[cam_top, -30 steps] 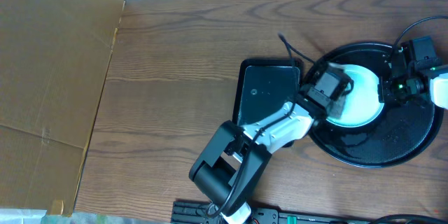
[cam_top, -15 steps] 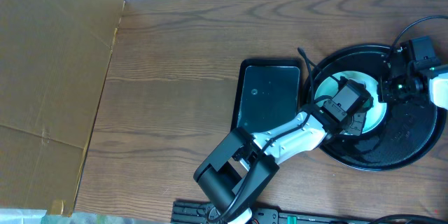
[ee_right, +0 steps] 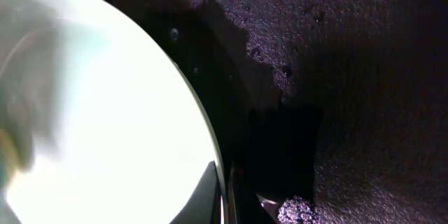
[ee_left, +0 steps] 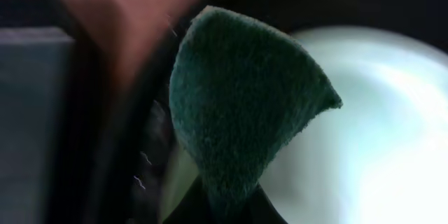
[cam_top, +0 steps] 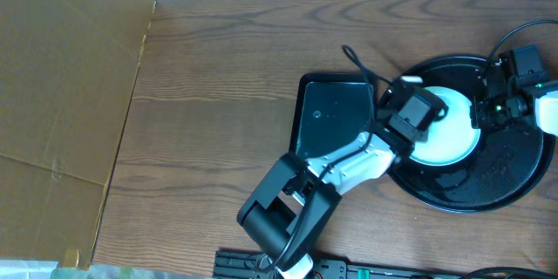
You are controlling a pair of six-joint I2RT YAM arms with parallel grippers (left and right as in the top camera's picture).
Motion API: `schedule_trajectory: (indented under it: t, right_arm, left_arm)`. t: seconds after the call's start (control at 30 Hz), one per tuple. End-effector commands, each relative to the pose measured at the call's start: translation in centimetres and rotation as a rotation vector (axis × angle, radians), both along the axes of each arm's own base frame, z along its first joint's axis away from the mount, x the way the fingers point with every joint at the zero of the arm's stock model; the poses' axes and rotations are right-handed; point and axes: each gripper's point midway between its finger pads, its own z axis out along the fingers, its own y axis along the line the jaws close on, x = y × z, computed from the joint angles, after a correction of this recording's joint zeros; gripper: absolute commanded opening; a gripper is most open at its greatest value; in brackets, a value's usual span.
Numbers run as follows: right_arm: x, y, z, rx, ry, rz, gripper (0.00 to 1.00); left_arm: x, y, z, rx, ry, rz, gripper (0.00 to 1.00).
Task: Clean dirty plates on tray and stack at the side
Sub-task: 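Return the sponge to the water tray with the left gripper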
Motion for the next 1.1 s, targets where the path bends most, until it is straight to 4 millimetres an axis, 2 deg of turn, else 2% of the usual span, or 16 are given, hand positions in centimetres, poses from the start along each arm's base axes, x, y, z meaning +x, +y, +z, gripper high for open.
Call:
schedule_trajectory:
  t: [0.0, 0.1, 0.23, 0.33, 0.43, 0.53, 0.63, 0.73, 0.87, 1.07]
  right_arm:
    - [-1.7, -1.7, -3.1, -0.104, 0.075, -0.023, 0.01]
    - [-1.7, -1.7, -3.1, -0.104, 0.075, -0.023, 0.01]
    - [-1.5, -1.6, -3.0, -0.099, 0.069, -0.022, 0.01]
    - [-1.2, -1.2, -2.5, -0.075, 0.053, -0.017, 0.01]
    - [-0.7, -0.9, -1.1, -0.060, 0.016, -0.009, 0.01]
    - [-0.1, -0.7, 1.0, -0.057, -0.056, 0.030, 0.01]
    - [0.5, -0.3, 4.1, -0.070, -0.160, 0.096, 0.01]
    - [1.1, -0.8, 7.3, -0.161, -0.280, 0.108, 0.01]
    - [1.8, -2.6, 11.4, -0.354, -0.436, 0.074, 0.01]
    - [1.3, -4.8, 18.2, -0.706, -0.649, 0.046, 0.01]
  left_arm:
    - [1.8, 1.5, 1.6, 0.033, -0.101, 0.064, 0.07]
    - [2.7, 0.8, 3.9, -0.027, -0.171, 0.068, 0.07]
    - [3.1, 0.6, 8.6, -0.107, -0.266, 0.076, 0.07]
    - [2.8, 1.9, 12.3, -0.146, -0.316, 0.098, 0.07]
    - [2.0, 4.6, 14.3, -0.134, -0.312, 0.138, 0.07]
    - [0.7, 8.5, 14.3, -0.073, -0.248, 0.198, 0.07]
    - [-1.0, 12.4, 13.1, 0.006, -0.149, 0.260, 0.07]
    - [-2.4, 15.2, 11.5, 0.061, -0.055, 0.321, 0.07]
    - [-3.4, 17.2, 10.2, 0.078, 0.016, 0.393, 0.07]
    - [-3.2, 17.8, 9.1, 0.089, 0.045, 0.416, 0.08]
